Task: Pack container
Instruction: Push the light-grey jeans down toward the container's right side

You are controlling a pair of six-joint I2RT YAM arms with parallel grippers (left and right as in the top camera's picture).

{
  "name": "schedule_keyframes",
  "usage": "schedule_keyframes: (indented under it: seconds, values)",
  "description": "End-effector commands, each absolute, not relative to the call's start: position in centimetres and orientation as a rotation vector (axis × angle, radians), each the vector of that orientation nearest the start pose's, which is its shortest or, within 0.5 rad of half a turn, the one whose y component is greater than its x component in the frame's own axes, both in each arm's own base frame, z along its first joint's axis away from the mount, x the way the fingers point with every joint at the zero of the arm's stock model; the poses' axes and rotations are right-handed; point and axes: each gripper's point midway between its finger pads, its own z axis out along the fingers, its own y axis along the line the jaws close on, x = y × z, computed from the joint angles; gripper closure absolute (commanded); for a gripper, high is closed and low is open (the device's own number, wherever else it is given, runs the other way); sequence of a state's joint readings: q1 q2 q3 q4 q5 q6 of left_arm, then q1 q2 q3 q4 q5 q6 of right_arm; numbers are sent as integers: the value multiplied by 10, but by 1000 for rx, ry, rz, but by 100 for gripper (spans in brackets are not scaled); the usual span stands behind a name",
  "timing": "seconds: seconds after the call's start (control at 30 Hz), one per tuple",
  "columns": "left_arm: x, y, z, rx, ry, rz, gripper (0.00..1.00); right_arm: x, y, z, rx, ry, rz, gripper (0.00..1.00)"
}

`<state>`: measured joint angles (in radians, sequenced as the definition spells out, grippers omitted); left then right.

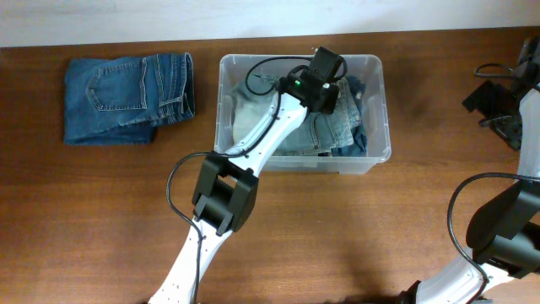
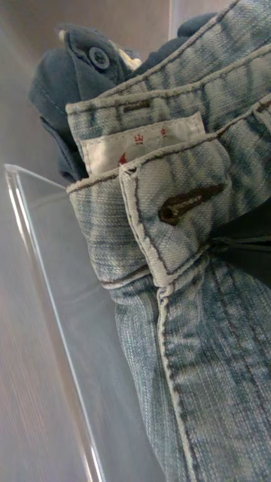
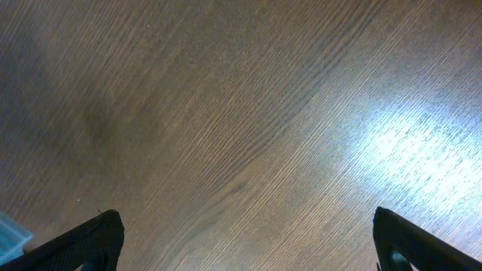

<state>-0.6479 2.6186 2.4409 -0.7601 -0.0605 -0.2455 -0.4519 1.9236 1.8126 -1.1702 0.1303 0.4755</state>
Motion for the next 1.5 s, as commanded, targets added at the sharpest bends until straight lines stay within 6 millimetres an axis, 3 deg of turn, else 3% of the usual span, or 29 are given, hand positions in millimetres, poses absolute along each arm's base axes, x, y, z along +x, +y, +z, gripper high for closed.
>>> schedule_keyframes:
  seconds: [0.0, 0.27, 0.5, 0.57, 0.7, 0.87, 1.23, 1.4, 1.47]
  values:
    - [506, -404, 57, 601, 2478, -318, 99, 376, -210, 159, 1315, 2525, -196, 2]
    - [510, -389, 107, 581, 2442, -218, 99, 376, -210, 159, 1315, 2525, -196, 2]
    - [484, -365, 128, 608, 2545, -165, 99, 376, -210, 159, 1315, 2525, -196, 2]
    - [460, -354, 118, 656, 2657, -151, 99, 376, -210, 159, 1315, 2525, -196, 2]
    - [427, -351, 103, 720, 2800, -225, 99, 376, -210, 159, 1315, 2525, -196, 2]
    - [412, -346, 90, 745, 2879, -215, 99, 376, -210, 159, 1315, 2525, -196, 2]
    - [405, -355, 31, 777, 2968, -242, 99, 376, -210, 159, 1315, 2525, -196, 2]
    - [427, -360, 44, 748, 2865, -218, 98, 376, -210, 159, 1315, 2525, -196, 2]
    - [438, -361, 59, 727, 2810, -206, 83, 376, -210, 159, 1315, 2525, -196, 2]
